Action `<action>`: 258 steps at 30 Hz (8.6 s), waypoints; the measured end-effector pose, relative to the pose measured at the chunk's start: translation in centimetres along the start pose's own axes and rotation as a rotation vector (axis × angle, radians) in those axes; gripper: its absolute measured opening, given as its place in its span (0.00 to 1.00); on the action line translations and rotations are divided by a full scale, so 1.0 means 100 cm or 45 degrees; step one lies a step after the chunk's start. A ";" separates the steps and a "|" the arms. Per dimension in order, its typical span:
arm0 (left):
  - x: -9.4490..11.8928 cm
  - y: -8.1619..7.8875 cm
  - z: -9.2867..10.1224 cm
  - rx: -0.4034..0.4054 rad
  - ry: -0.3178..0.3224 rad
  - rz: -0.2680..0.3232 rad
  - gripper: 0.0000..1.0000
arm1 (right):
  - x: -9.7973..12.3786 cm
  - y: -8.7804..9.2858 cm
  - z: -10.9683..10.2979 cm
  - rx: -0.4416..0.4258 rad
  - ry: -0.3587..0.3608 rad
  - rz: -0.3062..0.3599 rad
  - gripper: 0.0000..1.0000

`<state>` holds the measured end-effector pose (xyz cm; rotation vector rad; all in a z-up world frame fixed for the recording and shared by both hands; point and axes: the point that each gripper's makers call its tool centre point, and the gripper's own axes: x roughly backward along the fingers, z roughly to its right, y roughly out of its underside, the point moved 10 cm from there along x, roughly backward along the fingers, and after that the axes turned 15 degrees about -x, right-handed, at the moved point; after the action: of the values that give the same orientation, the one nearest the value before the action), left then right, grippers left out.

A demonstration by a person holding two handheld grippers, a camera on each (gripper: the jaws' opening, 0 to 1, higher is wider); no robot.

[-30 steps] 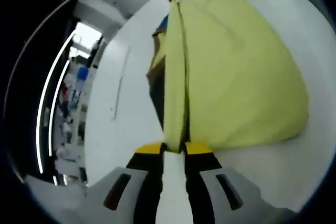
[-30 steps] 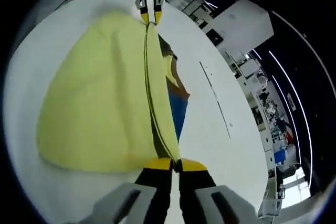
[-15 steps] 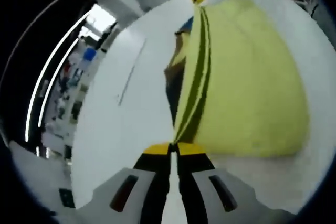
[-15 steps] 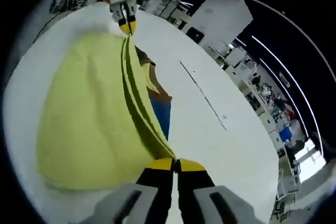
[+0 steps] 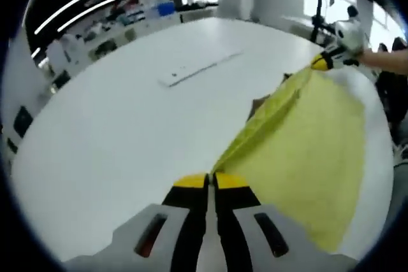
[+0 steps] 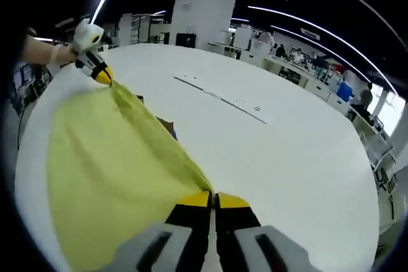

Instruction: Fold the garment on the visible template until the final outline fits inside the template.

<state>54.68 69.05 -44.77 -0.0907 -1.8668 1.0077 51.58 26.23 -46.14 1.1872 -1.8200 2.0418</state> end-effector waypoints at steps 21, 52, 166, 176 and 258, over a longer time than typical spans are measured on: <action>0.012 0.002 0.007 -0.030 0.036 0.121 0.32 | 0.009 0.006 -0.006 -0.134 -0.126 0.093 0.41; 0.070 0.016 0.036 0.078 0.150 0.293 0.85 | 0.052 0.012 -0.016 -0.333 -0.269 0.167 1.00; 0.083 0.100 0.131 0.516 0.234 0.309 0.00 | 0.112 0.121 -0.070 -0.572 -0.379 0.014 0.00; 0.085 0.101 0.131 0.486 0.209 0.316 0.00 | 0.113 0.121 -0.070 -0.570 -0.387 0.008 0.00; 0.123 0.116 0.145 0.306 0.395 0.212 0.00 | 0.148 0.139 -0.074 -0.318 -0.529 -0.113 0.00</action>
<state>32.96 73.64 -46.37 -0.2481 -1.4652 1.2495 30.13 23.86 -46.95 1.6703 -2.0745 1.5456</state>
